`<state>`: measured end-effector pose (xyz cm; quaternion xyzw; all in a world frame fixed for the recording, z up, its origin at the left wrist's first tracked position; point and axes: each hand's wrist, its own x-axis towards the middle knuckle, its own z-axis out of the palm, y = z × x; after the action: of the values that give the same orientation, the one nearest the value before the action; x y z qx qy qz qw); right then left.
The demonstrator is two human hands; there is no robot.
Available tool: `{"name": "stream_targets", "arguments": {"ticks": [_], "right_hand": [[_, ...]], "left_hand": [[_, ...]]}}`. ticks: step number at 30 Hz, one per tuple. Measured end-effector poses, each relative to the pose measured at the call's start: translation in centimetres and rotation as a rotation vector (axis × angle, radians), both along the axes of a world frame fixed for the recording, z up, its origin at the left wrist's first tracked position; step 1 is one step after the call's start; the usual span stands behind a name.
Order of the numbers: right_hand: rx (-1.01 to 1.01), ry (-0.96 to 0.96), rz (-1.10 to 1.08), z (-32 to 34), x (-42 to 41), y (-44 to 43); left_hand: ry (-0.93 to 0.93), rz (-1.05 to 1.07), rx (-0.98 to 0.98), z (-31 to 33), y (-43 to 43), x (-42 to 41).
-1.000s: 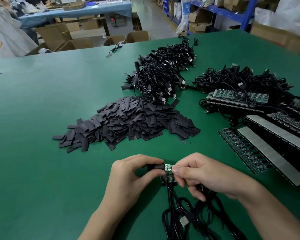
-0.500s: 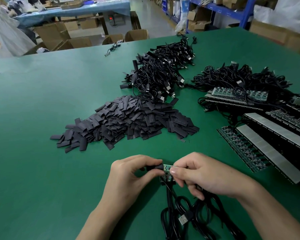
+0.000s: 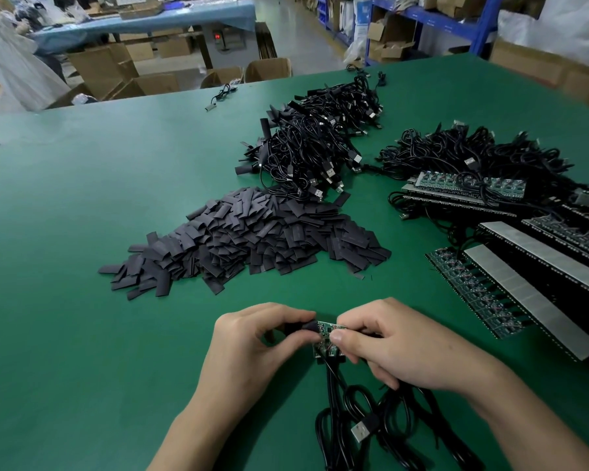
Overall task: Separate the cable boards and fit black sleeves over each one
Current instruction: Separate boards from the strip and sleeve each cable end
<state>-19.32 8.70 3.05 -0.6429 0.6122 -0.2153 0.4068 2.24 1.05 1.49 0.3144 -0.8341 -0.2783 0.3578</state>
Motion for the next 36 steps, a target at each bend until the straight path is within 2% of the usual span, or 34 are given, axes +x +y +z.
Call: {"name": "stream_targets", "arguments": {"ticks": [9, 15, 27, 36], "right_hand": [[0.027, -0.094, -0.022, -0.2, 0.0, -0.1], [0.048, -0.357, -0.065, -0.3, -0.3, -0.5], [-0.029, -0.305, -0.091, -1.0, 0.0, -0.7], [-0.039, -0.262, -0.105, -1.4, 0.2, -0.7]], "left_hand": [[-0.036, -0.105, -0.136, -0.4, 0.2, -0.5], [0.006, 0.009, -0.120, -0.2, -0.2, 0.0], [0.083, 0.004, -0.019, -0.5, 0.1, -0.4], [0.059, -0.020, -0.026, -0.6, 0.1, -0.6]]}}
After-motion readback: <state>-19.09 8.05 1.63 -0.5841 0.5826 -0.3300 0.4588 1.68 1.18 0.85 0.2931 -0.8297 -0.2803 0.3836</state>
